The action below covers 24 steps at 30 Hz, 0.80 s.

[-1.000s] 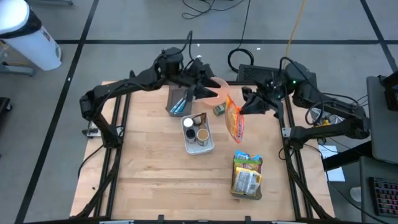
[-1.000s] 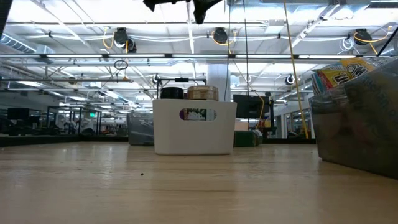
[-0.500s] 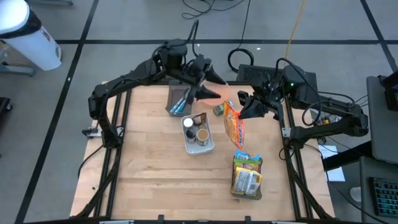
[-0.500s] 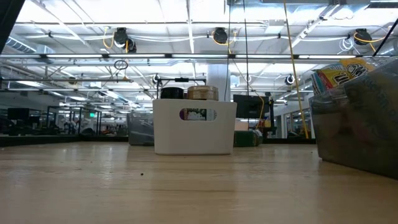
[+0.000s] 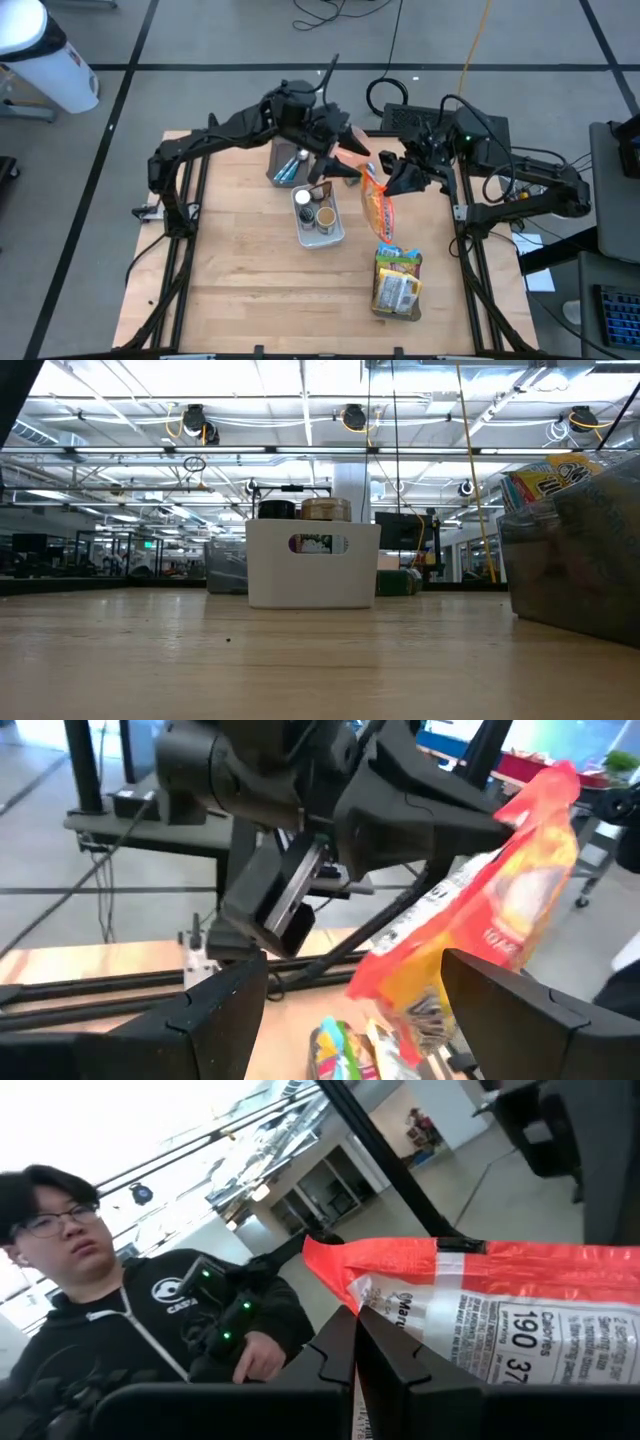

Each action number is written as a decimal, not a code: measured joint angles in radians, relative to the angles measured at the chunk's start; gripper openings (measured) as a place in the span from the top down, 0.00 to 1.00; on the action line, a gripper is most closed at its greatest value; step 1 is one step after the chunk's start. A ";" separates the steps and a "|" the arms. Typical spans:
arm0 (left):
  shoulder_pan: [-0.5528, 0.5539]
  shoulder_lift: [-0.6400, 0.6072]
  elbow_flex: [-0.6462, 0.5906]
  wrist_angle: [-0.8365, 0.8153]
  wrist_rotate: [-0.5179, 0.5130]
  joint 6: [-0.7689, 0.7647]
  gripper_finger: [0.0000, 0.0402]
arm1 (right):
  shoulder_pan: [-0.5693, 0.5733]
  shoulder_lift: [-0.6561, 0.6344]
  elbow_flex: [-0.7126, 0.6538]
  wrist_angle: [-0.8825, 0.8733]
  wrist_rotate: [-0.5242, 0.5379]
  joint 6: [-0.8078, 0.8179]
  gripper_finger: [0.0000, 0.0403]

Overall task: Pick & Place Food Item
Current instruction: Put orange noodle pack into the bottom black transparent bin

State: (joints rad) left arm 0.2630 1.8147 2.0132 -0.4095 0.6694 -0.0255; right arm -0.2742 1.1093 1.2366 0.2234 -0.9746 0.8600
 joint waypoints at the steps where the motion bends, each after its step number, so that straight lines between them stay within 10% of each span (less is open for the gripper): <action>1: -0.005 0.001 0.000 0.000 0.003 -0.002 0.23 | 0.007 0.005 0.000 0.009 -0.001 0.006 1.00; 8: -0.019 0.001 0.001 0.001 0.003 -0.013 0.27 | 0.021 0.038 0.000 0.016 -0.025 0.018 1.00; 24: -0.030 0.001 0.001 -0.009 0.087 -0.022 0.76 | 0.021 0.051 0.000 0.065 -0.031 0.020 1.00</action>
State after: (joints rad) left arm 0.2335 1.8153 2.0140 -0.4182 0.7563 -0.0478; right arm -0.2531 1.1600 1.2366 0.2882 -1.0054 0.8801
